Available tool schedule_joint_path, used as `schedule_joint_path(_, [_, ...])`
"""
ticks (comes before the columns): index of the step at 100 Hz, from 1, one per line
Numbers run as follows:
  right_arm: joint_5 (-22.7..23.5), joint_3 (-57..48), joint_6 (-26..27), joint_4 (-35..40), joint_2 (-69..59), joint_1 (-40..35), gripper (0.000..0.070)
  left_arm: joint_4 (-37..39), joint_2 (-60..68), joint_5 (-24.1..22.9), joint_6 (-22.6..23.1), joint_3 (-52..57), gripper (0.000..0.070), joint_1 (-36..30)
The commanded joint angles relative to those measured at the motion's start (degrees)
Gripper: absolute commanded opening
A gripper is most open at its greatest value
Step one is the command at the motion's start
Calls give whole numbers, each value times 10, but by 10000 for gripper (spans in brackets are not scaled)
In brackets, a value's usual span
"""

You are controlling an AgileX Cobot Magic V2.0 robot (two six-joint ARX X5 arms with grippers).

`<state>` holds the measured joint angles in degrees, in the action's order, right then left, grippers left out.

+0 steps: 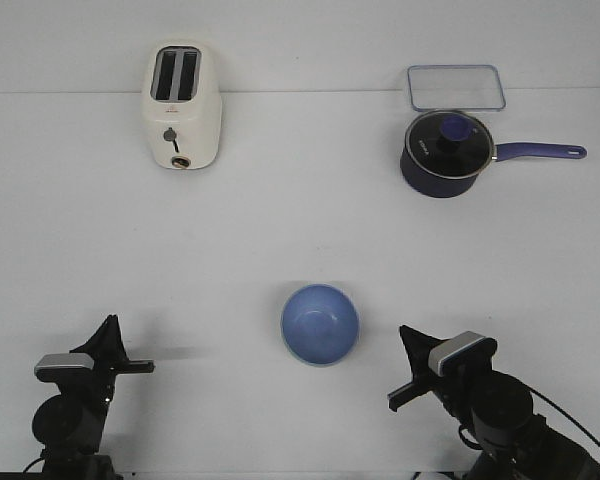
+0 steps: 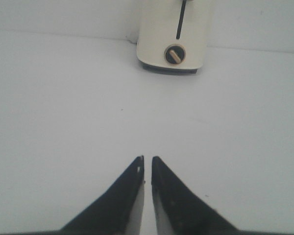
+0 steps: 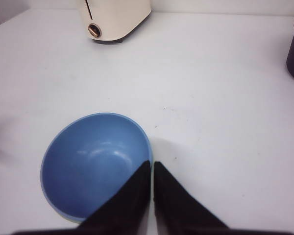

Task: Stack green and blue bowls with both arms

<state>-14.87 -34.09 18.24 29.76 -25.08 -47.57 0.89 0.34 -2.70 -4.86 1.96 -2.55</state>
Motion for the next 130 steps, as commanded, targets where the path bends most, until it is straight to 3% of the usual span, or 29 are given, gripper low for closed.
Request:
schedule_joint_path(1, [-2, -5, 3, -5, 0, -5, 12, 12, -2, 3, 8, -12, 13, 5])
schedule_joint_path(81, [-2, -5, 3, -5, 0, -4, 12, 8, -2, 2, 8, -12, 13, 8])
schedule_joint_path(87, [-15, -5, -38, -8, 3, 5, 12, 8, -2, 2, 8, -12, 13, 8])
schedule_joint_path(99, [-12, 16, -104, -40, 20, 88, 12, 8, -2, 2, 8, -12, 13, 8])
schedule_joint_path(117, [106, 130, -154, -159, 101, 307, 12, 8, -2, 2, 8, -12, 13, 8])
schedule_joint_path(130, [155, 224, -166, -205, 170, 410, 12, 8, -2, 2, 8, -12, 13, 8])
